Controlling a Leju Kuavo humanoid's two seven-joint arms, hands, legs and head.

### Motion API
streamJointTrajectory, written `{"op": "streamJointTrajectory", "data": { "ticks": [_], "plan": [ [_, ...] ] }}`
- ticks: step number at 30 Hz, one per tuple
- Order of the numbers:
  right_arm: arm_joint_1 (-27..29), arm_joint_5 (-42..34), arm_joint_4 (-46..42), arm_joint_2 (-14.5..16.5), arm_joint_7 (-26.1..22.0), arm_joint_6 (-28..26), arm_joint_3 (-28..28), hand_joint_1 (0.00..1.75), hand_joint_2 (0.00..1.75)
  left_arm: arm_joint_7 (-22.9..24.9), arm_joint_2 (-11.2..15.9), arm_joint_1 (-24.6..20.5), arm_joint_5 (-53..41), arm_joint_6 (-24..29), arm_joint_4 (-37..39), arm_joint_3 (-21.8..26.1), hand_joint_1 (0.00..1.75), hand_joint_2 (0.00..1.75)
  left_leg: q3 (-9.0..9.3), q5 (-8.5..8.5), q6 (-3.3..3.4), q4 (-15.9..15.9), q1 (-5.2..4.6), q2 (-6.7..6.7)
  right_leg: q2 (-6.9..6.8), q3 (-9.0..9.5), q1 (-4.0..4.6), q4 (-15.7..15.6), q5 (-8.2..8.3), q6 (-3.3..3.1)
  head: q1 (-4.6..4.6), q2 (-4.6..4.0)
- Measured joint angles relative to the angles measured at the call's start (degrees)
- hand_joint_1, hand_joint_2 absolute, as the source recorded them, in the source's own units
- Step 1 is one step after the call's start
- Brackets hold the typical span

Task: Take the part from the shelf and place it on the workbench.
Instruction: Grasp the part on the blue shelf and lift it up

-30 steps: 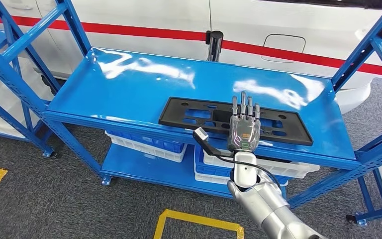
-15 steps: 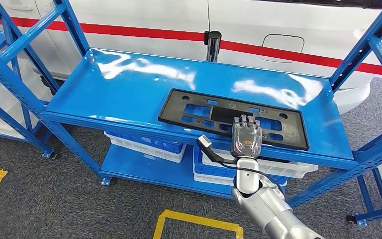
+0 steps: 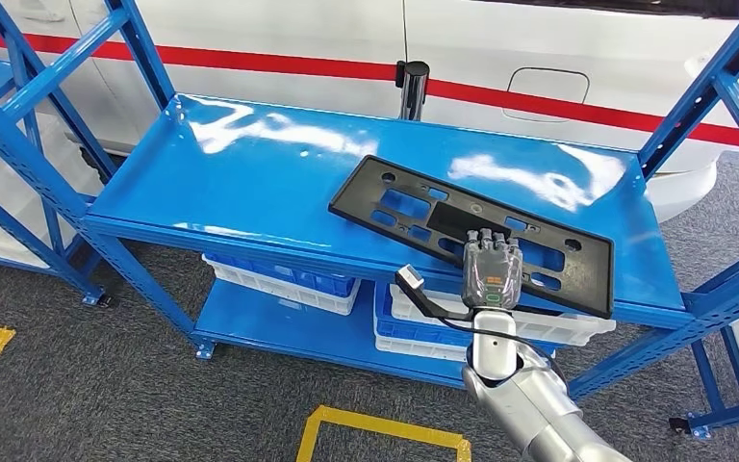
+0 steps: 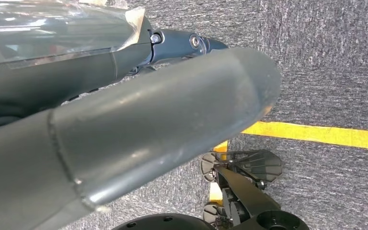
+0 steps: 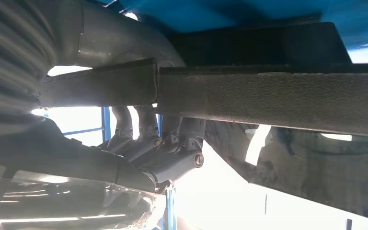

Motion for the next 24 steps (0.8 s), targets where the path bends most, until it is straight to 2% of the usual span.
{"op": "streamJointTrajectory", "data": {
  "ticks": [3, 5, 9, 11, 15, 19, 24],
  "plan": [
    [0.90, -0.22, -0.30, 0.30, -3.08, -2.53, -0.86, 1.75, 1.75, -0.01, 0.00, 0.01, -0.03, 0.05, 0.00, -0.02, 0.00, 0.00, 0.00, 0.00, 0.00, 0.00, 0.01, 0.00, 0.00, 0.04, 0.00, 0.00, 0.00, 0.00, 0.01, 0.00],
    [2.49, -2.34, -1.56, 1.60, -10.57, -4.58, -3.60, 1.75, 1.75, -0.07, 0.00, 0.01, -0.03, 0.17, 0.01, -0.01, 0.00, 0.00, -0.01, -0.02, -0.02, 0.00, 0.03, 0.05, 0.04, 0.05, 0.00, 0.00, 0.01, 0.00, 0.01, 0.00],
    [7.69, -15.40, -9.32, 7.77, -36.26, -6.24, -14.39, 1.75, 1.75, -0.75, 0.00, -0.09, -0.08, 0.34, 0.01, 0.12, 0.00, 1.75, 0.00, -0.08, -0.13, 0.00, 0.17, 0.12, 0.06, 0.02, 0.00, 0.00, -0.01, -0.01, -0.02, 0.00],
    [10.35, -22.95, -15.51, 10.34, -44.17, -6.19, -18.14, 1.75, 1.75, -1.25, 0.00, -0.04, -0.32, 0.31, 0.01, 0.22, 0.00, 1.75, -0.05, -0.07, -0.14, -0.01, 0.22, -0.03, -0.11, 0.02, 0.00, 0.00, -0.06, -0.04, -0.01, 0.00],
    [14.77, -37.14, -29.06, 12.40, -51.08, -5.78, -20.23, 1.75, 1.75, -1.93, 0.02, 0.10, -0.93, -0.23, 0.00, 0.51, 0.00, 1.75, -0.07, -0.09, -0.17, -0.02, 0.26, -0.08, -0.19, -0.02, 0.01, 0.00, -0.14, -0.12, -0.01, 0.00],
    [18.80, -53.91, -41.08, 11.55, -58.90, -4.53, -20.06, 1.75, 1.75, -2.30, 0.09, 0.12, -1.08, -0.73, -0.01, 1.19, 0.00, 1.75, -0.20, -0.14, -0.22, -0.02, 0.24, -0.06, -0.16, -0.12, 0.01, 0.01, -0.16, -0.16, -0.01, 0.00],
    [21.34, -74.08, -49.18, 9.97, -64.22, 3.71, -19.48, 1.75, 1.75, -2.72, 0.14, 0.05, -0.91, -0.82, -0.01, 1.92, 0.00, 1.75, -0.21, -0.14, -0.22, -0.02, 0.22, -0.05, -0.15, -0.14, 0.00, 0.01, -0.16, -0.16, -0.01, 0.00]
  ]
}}
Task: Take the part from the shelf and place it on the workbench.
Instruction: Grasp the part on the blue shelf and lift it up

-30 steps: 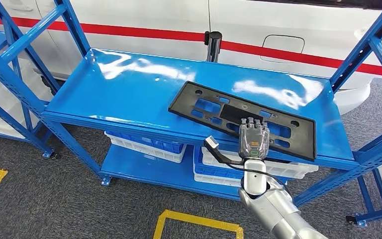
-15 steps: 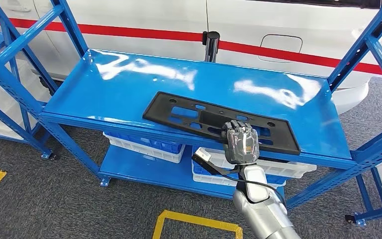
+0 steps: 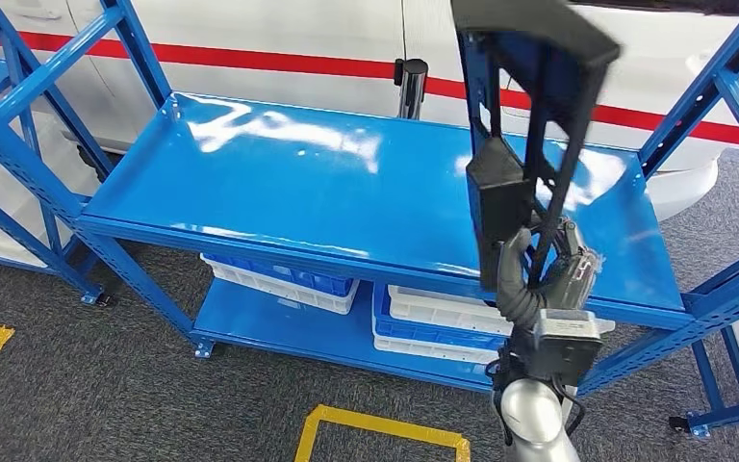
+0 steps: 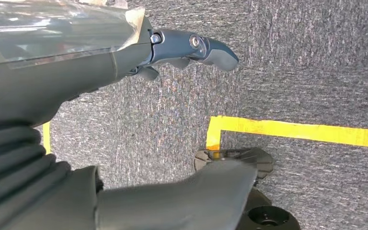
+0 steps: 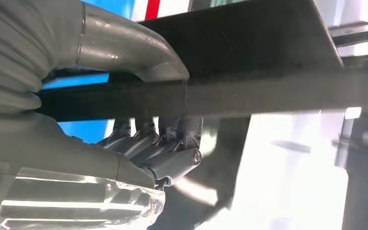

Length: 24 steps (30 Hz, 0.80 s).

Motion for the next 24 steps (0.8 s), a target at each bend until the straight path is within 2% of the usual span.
{"op": "streamJointTrajectory", "data": {
  "ticks": [4, 7, 16, 24],
  "plan": [
    [1.71, -10.01, -2.92, -0.60, -0.55, 8.75, -0.03, 1.75, 1.75, -0.79, 0.03, -0.01, 0.17, -0.47, 0.00, 0.90, 0.00, 1.75, -0.01, 0.00, 0.00, 0.00, 0.01, 0.00, 0.00, -0.01, 0.00, 0.00, 0.00, 0.00, -0.01, 0.00],
    [2.63, -12.40, -3.69, -0.81, -0.53, 12.80, -0.03, 1.75, 1.75, -1.26, 0.05, -0.02, 0.25, -0.34, 0.00, 1.26, 0.00, 1.75, 0.00, 0.00, 0.00, -0.01, 0.02, 0.00, 0.00, -0.01, 0.01, 0.00, 0.00, 0.00, -0.01, 0.00],
    [2.78, -11.46, -3.03, -0.86, 2.32, 21.65, 3.45, 1.75, 1.75, -0.48, 0.05, -0.16, 2.23, 0.80, 0.00, 3.40, 0.00, 1.75, -0.02, 0.00, 0.00, -0.03, 0.04, -0.01, -0.01, 0.00, 0.02, 0.00, -0.01, -0.01, -0.01, 0.01],
    [2.47, -10.39, 0.12, -0.94, 3.24, 23.35, 6.54, 1.75, 1.75, -1.10, 0.05, -0.18, 3.47, 1.40, 0.00, 5.38, 0.00, 1.75, -0.04, 0.00, 0.00, -0.02, 0.03, -0.01, -0.01, -0.01, 0.01, 0.00, -0.01, -0.01, -0.01, 0.00]
  ]
}}
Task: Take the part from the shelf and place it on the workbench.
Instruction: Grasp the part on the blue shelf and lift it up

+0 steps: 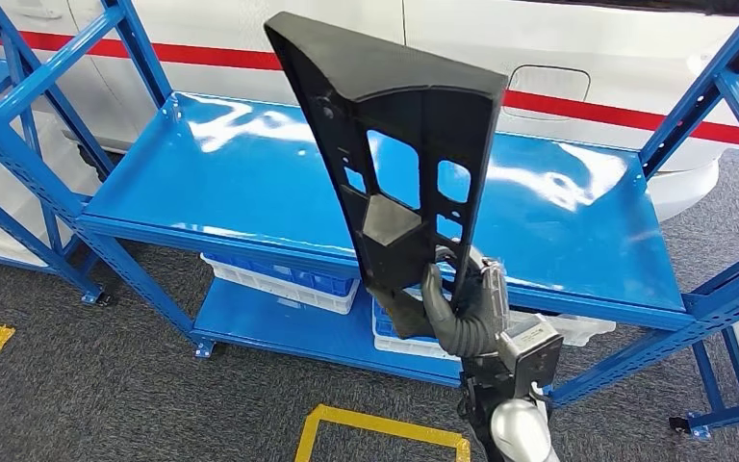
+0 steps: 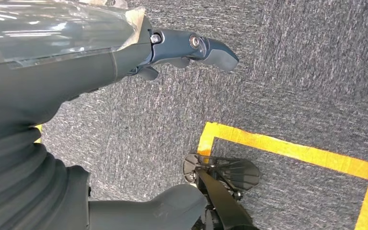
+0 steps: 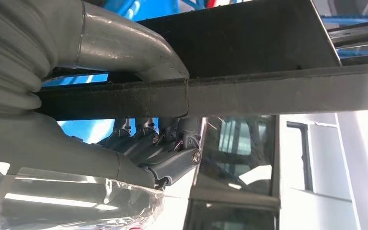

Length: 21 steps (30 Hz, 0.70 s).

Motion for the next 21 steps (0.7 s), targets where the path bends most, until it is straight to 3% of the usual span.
{"op": "streamJointTrajectory", "data": {
  "ticks": [9, 14, 19, 21],
  "plan": [
    [-0.08, 1.33, 1.87, -0.10, 0.41, -0.05, 1.13, 1.75, 1.75, -0.58, 0.00, 0.00, 0.37, 0.26, 0.00, 0.78, 0.00, 1.75, 0.00, 0.00, 0.00, 0.00, 0.01, 0.00, 0.00, -0.01, 0.00, 0.00, 0.00, 0.00, 0.01, 0.01],
    [1.54, 2.79, 2.78, -0.74, -1.10, -1.75, 2.93, 1.75, 1.75, -1.75, 0.05, 0.01, -0.01, 0.31, 0.00, 1.05, 0.00, 1.75, -0.03, -0.20, 0.28, 0.13, -0.09, -0.01, -0.02, 0.02, -0.57, -0.09, -0.03, 0.15, -0.01, 0.01],
    [4.86, 2.26, 2.88, -1.76, -4.63, -3.03, 4.54, 1.75, 1.75, -2.53, 0.64, 0.07, -0.72, 0.83, 0.00, 1.05, 0.00, 1.75, 0.19, 0.14, 1.04, -0.36, -0.25, 0.07, -0.02, 0.02, -0.94, 0.03, -0.09, 0.60, -0.03, 0.01],
    [5.64, 2.04, 2.86, -1.98, -5.62, -3.17, 4.90, 1.75, 1.75, -3.01, 0.86, 0.07, -0.80, 1.02, 0.00, 1.08, 0.00, 1.75, 0.60, 0.73, 1.52, -1.18, 0.15, 0.29, -0.05, -0.95, -0.89, 2.28, -1.73, 0.55, 0.07, 0.00]
  ]
}}
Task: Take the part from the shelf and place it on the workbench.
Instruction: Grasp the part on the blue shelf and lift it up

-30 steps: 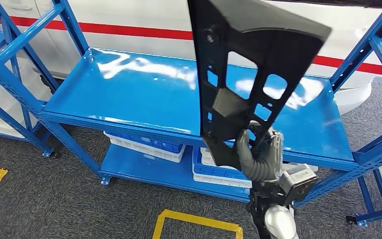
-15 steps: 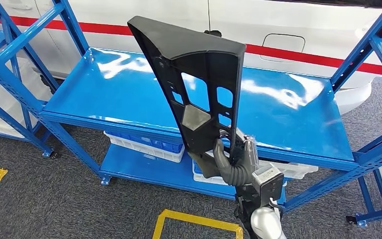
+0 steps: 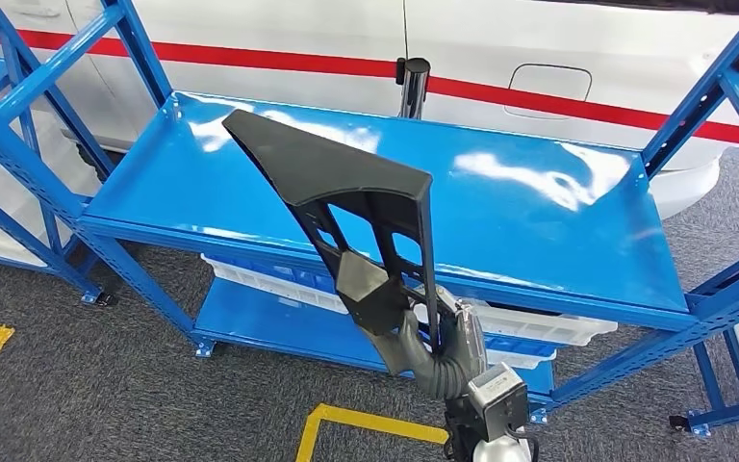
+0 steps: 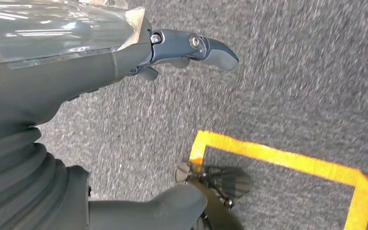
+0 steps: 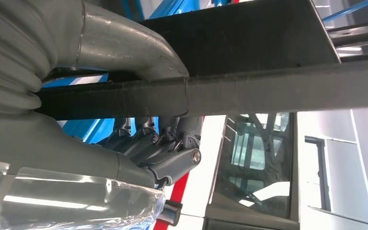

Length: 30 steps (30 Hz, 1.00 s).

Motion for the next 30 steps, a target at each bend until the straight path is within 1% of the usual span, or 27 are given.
{"op": "streamJointTrajectory", "data": {
  "ticks": [2, 3, 4, 5, 6, 7, 8, 9, 10, 11, 12, 13, 14, 15, 16, 18, 19, 20, 21, 22, 23, 24, 25, 26, 28, 29, 30],
  "plan": [
    [0.69, 0.18, -0.03, -0.19, -0.72, -0.47, 0.26, 1.75, 1.75, -0.25, 0.23, -0.01, -0.05, -0.30, -0.01, 0.06, 0.00, 1.75, 0.11, 0.25, 0.21, -0.33, 0.23, 0.15, -0.04, -2.63, -0.24, 6.20, -3.32, -0.30, 0.14, 0.00],
    [1.15, 0.42, -0.12, -0.30, -0.93, -0.87, 0.36, 1.75, 1.75, -0.26, 0.36, 0.00, -0.15, -0.61, -0.01, 0.09, 0.00, 1.75, 0.03, 0.30, 0.22, -0.32, 0.28, 0.19, -0.04, -4.11, -0.45, 9.81, -4.76, -0.26, 0.19, 0.00],
    [1.68, 0.73, -0.28, -0.42, -1.06, -1.36, 0.43, 1.75, 1.75, -0.19, 0.40, 0.02, -0.27, -0.95, -0.01, 0.10, 0.00, 1.75, -0.06, 0.35, 0.14, -0.31, 0.35, 0.20, -0.05, -5.08, -0.71, 12.34, -5.53, 0.04, 0.17, 0.00],
    [2.21, 1.03, -0.54, -0.54, -1.12, -1.85, 0.46, 1.75, 1.75, -0.12, 0.44, 0.04, -0.37, -1.30, -0.01, 0.11, 0.00, 1.75, -0.16, 0.43, -0.01, -0.28, 0.49, 0.19, -0.06, -5.14, -1.02, 12.99, -5.44, 0.63, 0.17, 0.00],
    [2.64, 1.19, -0.86, -0.63, -1.09, -2.24, 0.46, 1.75, 1.75, -0.08, 0.42, 0.06, -0.44, -1.63, 0.00, 0.13, 0.00, 1.75, -0.26, 0.53, -0.26, -0.25, 0.73, 0.17, -0.11, -4.01, -1.41, 11.18, -4.43, 1.47, 0.17, 0.00],
    [2.97, 1.24, -1.22, -0.72, -0.98, -2.57, 0.46, 1.75, 1.75, -0.24, 0.38, 0.07, -0.50, -1.97, 0.00, 0.15, 0.00, 1.75, -0.36, 0.63, -0.63, -0.17, 1.01, 0.14, -0.20, -1.89, -1.85, 7.44, -2.94, 2.39, 0.19, 0.00],
    [3.19, 1.12, -1.53, -0.79, -0.83, -2.79, 0.45, 1.75, 1.75, -0.60, 0.35, 0.06, -0.62, -2.33, -0.02, 0.16, 0.00, 1.75, -0.51, 0.73, -1.14, -0.07, 1.22, 0.08, -0.19, 0.49, -2.11, 3.40, -1.71, 3.10, 0.25, 0.01],
    [3.47, 0.89, -1.81, -0.85, -0.64, -2.91, 0.43, 1.75, 1.75, -1.04, 0.26, 0.03, -0.84, -2.59, -0.02, 0.18, 0.00, 1.75, -0.64, 0.82, -1.71, 0.03, 1.33, 0.01, 0.00, 2.29, -2.07, 0.37, -0.57, 3.42, 0.28, 0.01],
    [3.78, 0.55, -2.04, -0.91, -0.46, -2.93, 0.38, 1.75, 1.75, -1.43, 0.17, 0.00, -1.13, -2.73, -0.02, 0.16, 0.00, 1.75, -0.75, 0.92, -2.26, 0.24, 1.30, -0.10, 0.23, 3.14, -1.96, -1.38, -0.14, 3.31, 0.32, 0.01],
    [4.08, 0.13, -2.20, -0.99, -0.30, -2.80, 0.31, 1.75, 1.75, -1.56, 0.03, -0.02, -1.39, -2.70, -0.03, 0.15, 0.00, 1.75, -0.87, 1.07, -2.72, 0.38, 1.23, -0.23, 0.51, 3.23, -1.75, -1.65, -0.10, 2.90, 0.31, 0.01],
    [4.39, -0.26, -2.31, -1.09, -0.18, -2.63, 0.23, 1.75, 1.75, -1.38, -0.17, -0.03, -1.56, -2.57, -0.01, 0.14, 0.00, 1.75, -0.96, 1.26, -3.08, 0.47, 1.25, -0.36, 0.68, 2.85, -1.65, -1.40, 0.07, 2.44, 0.22, 0.01],
    [4.57, -0.61, -2.37, -1.20, -0.10, -2.40, 0.11, 1.75, 1.75, -1.00, -0.37, 0.00, -1.66, -2.44, 0.04, 0.12, 0.00, 1.75, -1.12, 1.32, -3.38, 0.66, 1.43, -0.45, 0.66, 2.44, -1.84, -1.39, 0.07, 1.90, 0.13, 0.01],
    [4.69, -0.86, -2.38, -1.31, -0.05, -2.16, -0.01, 1.75, 1.75, -0.54, -0.59, 0.03, -1.70, -2.31, 0.08, 0.11, 0.00, 1.75, -1.48, 0.72, -3.54, 1.16, 1.64, -0.36, 0.62, 2.19, -1.89, -1.24, 0.31, 1.33, 0.00, 0.01],
    [4.75, -0.99, -2.39, -1.40, -0.05, -2.01, -0.12, 1.75, 1.75, -0.14, -0.80, 0.06, -1.74, -2.25, 0.13, 0.10, 0.00, 1.75, -2.11, -0.71, -3.61, 2.54, 1.83, -0.23, 0.55, 1.79, -1.85, -1.18, 0.67, 0.67, -0.09, 0.00],
    [4.80, -1.07, -2.40, -1.50, -0.05, -1.91, -0.22, 1.75, 1.75, 0.14, -1.01, 0.07, -1.79, -2.21, 0.16, 0.09, 0.00, 1.75, -3.10, -2.97, -3.60, 5.08, 1.93, -0.08, 0.45, 1.34, -1.70, -1.20, 1.08, -0.03, -0.21, 0.00],
    [4.94, -1.09, -2.42, -1.69, -0.05, -1.86, -0.34, 1.75, 1.75, 0.38, -1.27, 0.05, -1.81, -2.15, 0.17, 0.07, 0.00, 1.75, -5.46, -8.02, -3.44, 12.30, 1.79, 0.05, 0.21, 0.40, -0.93, -1.15, 1.82, -1.10, -0.32, 0.00],
    [5.06, -1.10, -2.42, -1.80, -0.04, -1.86, -0.40, 1.75, 1.75, 0.43, -1.36, 0.05, -1.81, -2.13, 0.17, 0.07, 0.00, 1.75, -6.13, -9.46, -3.29, 15.30, 1.68, 0.05, 0.09, -0.13, -0.49, -1.14, 2.17, -1.43, -0.36, 0.00],
    [5.17, -1.12, -2.42, -1.89, -0.04, -1.86, -0.45, 1.75, 1.75, 0.45, -1.43, 0.04, -1.81, -2.11, 0.17, 0.05, 0.00, 1.75, -5.96, -9.80, -3.04, 16.64, 1.55, 0.05, -0.01, -0.63, -0.09, -1.12, 2.54, -1.66, -0.34, 0.00],
    [5.26, -1.14, -2.42, -1.96, -0.04, -1.86, -0.49, 1.75, 1.75, 0.46, -1.50, 0.04, -1.81, -2.10, 0.17, 0.05, 0.00, 1.75, -4.71, -9.12, -2.63, 15.86, 1.37, 0.05, -0.05, -1.10, 0.27, -1.12, 2.91, -1.78, -0.35, 0.00],
    [5.32, -1.15, -2.43, -2.01, -0.04, -1.86, -0.54, 1.75, 1.75, 0.47, -1.56, 0.02, -1.81, -2.09, 0.17, 0.04, 0.00, 1.75, -2.28, -7.80, -2.03, 12.92, 1.10, 0.04, -0.05, -1.52, 0.56, -1.12, 3.30, -1.86, -0.36, 0.00],
    [5.34, -1.15, -2.45, -2.04, -0.05, -1.86, -0.57, 1.75, 1.75, 0.47, -1.59, -0.04, -1.82, -2.08, 0.15, 0.03, 0.00, 1.75, 0.61, -6.84, -1.29, 8.78, 0.73, 0.03, -0.05, -1.80, 0.69, -1.12, 3.65, -1.86, -0.34, 0.01],
    [5.36, -1.16, -2.49, -2.06, -0.05, -1.86, -0.63, 1.75, 1.75, 0.47, -1.61, -0.12, -1.84, -2.07, 0.13, 0.02, 0.00, 1.75, 3.24, -6.15, -0.72, 4.98, 0.34, 0.11, -0.05, -2.00, 0.86, -1.14, 3.99, -1.73, -0.28, 0.01],
    [5.36, -1.16, -2.52, -2.10, -0.05, -1.86, -0.68, 1.75, 1.75, 0.47, -1.63, -0.20, -1.85, -2.05, 0.12, 0.01, 0.00, 1.75, 5.03, -5.81, -0.31, 2.21, -0.10, 0.15, -0.12, -2.06, 0.80, -1.18, 4.30, -1.52, -0.26, 0.01],
    [5.36, -1.17, -2.55, -2.13, -0.05, -1.86, -0.73, 1.75, 1.75, 0.47, -1.66, -0.26, -1.86, -2.02, 0.10, -0.01, 0.00, 1.75, 5.80, -5.80, -0.08, 0.80, -0.52, 0.19, -0.22, -2.06, 0.63, -1.24, 4.58, -1.19, -0.26, 0.01],
    [5.36, -1.17, -2.61, -2.20, -0.05, -1.86, -0.78, 1.75, 1.75, 0.47, -1.72, -0.27, -1.86, -1.94, 0.11, -0.03, 0.00, 1.75, 5.69, -4.79, 0.22, -0.13, -0.97, 0.24, -0.36, -2.09, 0.46, -1.49, 5.25, -0.32, -0.33, 0.00],
    [5.39, -1.17, -2.66, -2.25, -0.05, -1.86, -0.81, 1.75, 1.75, 0.47, -1.77, -0.29, -1.86, -1.90, 0.13, -0.03, 0.00, 1.75, 5.45, -4.07, 0.43, -0.77, -0.92, 0.37, -0.36, -2.39, 0.48, -1.33, 5.13, -0.05, -0.37, 0.00],
    [5.40, -1.18, -2.72, -2.30, -0.05, -1.86, -0.84, 1.75, 1.75, 0.47, -1.81, -0.33, -1.86, -1.87, 0.14, -0.02, 0.00, 1.75, 5.02, -3.21, 0.76, -1.36, -0.77, 0.52, -0.33, -2.95, 0.59, -0.55, 4.22, -0.04, -0.28, 0.00]
  ]
}}
